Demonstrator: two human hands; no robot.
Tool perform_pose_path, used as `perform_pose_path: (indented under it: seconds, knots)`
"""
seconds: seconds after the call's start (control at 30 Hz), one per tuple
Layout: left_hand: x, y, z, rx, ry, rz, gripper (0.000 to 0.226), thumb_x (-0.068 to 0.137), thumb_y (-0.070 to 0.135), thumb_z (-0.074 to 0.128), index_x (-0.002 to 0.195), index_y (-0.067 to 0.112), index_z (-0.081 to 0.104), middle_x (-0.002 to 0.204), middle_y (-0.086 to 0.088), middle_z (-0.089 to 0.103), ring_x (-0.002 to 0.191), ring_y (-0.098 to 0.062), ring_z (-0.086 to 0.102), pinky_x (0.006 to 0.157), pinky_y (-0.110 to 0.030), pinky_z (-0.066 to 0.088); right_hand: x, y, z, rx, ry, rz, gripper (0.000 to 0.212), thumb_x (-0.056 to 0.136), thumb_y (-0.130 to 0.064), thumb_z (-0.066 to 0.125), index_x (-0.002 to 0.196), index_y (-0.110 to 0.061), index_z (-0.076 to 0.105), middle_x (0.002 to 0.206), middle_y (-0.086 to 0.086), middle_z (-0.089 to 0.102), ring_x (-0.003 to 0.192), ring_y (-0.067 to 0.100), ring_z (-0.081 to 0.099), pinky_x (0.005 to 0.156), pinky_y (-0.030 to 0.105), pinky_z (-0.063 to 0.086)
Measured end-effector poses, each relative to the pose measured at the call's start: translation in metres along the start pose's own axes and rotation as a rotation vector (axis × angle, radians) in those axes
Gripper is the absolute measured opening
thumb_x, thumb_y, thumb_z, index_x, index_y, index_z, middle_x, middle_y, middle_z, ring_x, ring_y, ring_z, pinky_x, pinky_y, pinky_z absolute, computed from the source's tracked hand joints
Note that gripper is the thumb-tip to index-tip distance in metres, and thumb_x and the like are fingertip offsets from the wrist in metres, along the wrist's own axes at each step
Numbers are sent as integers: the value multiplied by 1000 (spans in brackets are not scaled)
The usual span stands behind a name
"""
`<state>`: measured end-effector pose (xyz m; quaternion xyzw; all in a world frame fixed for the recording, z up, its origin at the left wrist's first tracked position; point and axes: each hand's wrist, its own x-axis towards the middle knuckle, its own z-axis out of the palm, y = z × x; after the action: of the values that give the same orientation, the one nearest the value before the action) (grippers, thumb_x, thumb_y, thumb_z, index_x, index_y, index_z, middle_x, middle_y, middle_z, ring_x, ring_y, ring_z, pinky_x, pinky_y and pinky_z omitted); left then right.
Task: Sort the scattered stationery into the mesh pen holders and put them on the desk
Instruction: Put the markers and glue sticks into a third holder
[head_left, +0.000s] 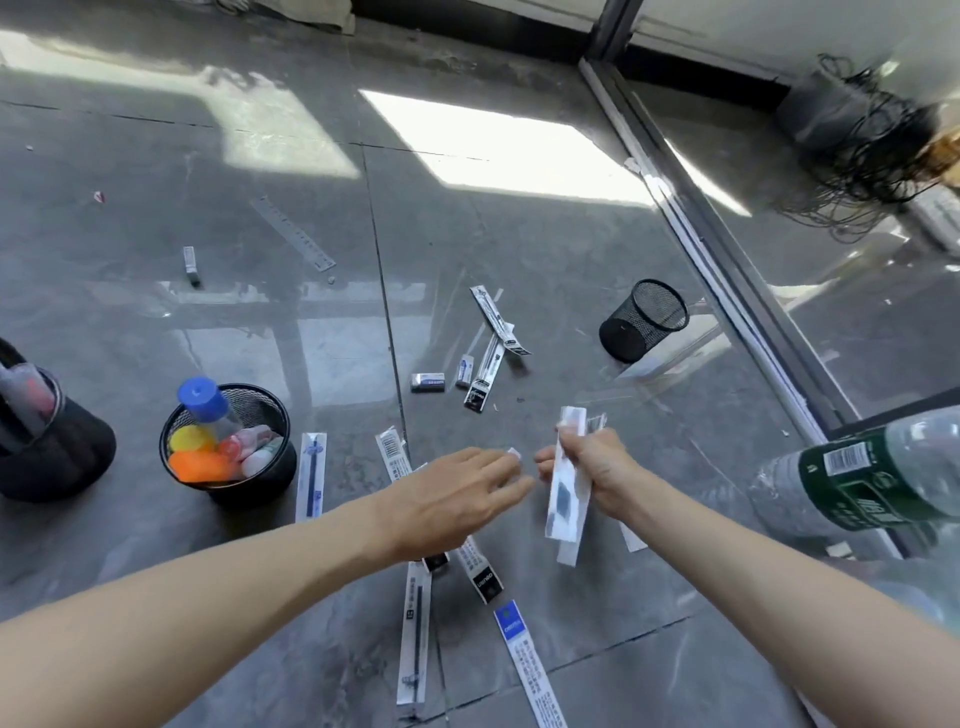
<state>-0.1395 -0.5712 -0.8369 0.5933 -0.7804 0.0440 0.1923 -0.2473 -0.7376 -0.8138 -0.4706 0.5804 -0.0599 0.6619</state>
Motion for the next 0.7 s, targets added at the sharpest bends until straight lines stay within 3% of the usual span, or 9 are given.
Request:
perform_pose_path:
  seconds: [0.1,0.17,0.23,0.33,0.4,0.47,0.6,0.7]
  knots:
    - [-6,-8,2,-5,-51,-132,60,51,-9,64,107,11,60,97,-4,58,82,-19,57,64,-26,47,13,-4,-32,-311,204,-176,20,92,-13,55,75,-16,45,59,5,49,37,8,45,33,16,32]
    - [-9,-14,5,5,-66,-213,54,51,-9,67,101,13,62,93,-3,58,75,-19,56,58,-26,44,23,-2,-53,-753,321,-248,28,81,-25,70,69,-17,46,64,1,50,60,18,52,44,25,33]
    - [-11,-20,8,8,-70,-292,49,51,-10,68,95,12,63,89,-4,58,68,-20,56,51,-27,43,30,6,-69,-1055,384,-220,34,70,-35,77,80,-13,53,77,4,58,83,27,60,56,30,35]
    - [-12,-26,13,1,-89,-359,45,51,-13,68,90,9,63,87,-6,58,64,-22,56,45,-32,46,41,19,-79,-1019,385,-64,66,62,-39,84,110,-5,52,106,11,62,107,32,59,73,32,42]
    - [-11,-28,16,-3,-100,-368,43,52,-13,66,90,8,63,86,-7,58,63,-23,56,43,-34,46,46,23,-81,-978,368,-4,75,63,-36,86,119,-2,49,116,11,61,110,31,58,81,34,45]
    - [-10,-29,18,7,-118,-374,42,53,-13,66,89,8,63,84,-6,57,60,-22,54,41,-32,45,50,21,-80,-962,321,13,61,66,-32,85,111,-4,56,106,8,63,103,28,61,75,31,45]
    - [-9,-31,15,33,-151,-378,42,51,-12,67,87,10,63,80,-4,55,58,-19,50,40,-26,36,48,11,-68,-954,246,-77,21,70,-14,75,76,-9,56,80,10,59,76,25,59,62,28,42]
    - [-3,-37,7,22,-172,-416,35,61,-11,61,90,8,62,85,-6,56,62,-22,52,41,-30,40,41,-4,-44,-685,159,-188,17,72,0,59,87,-6,52,70,12,56,57,21,53,47,21,43]
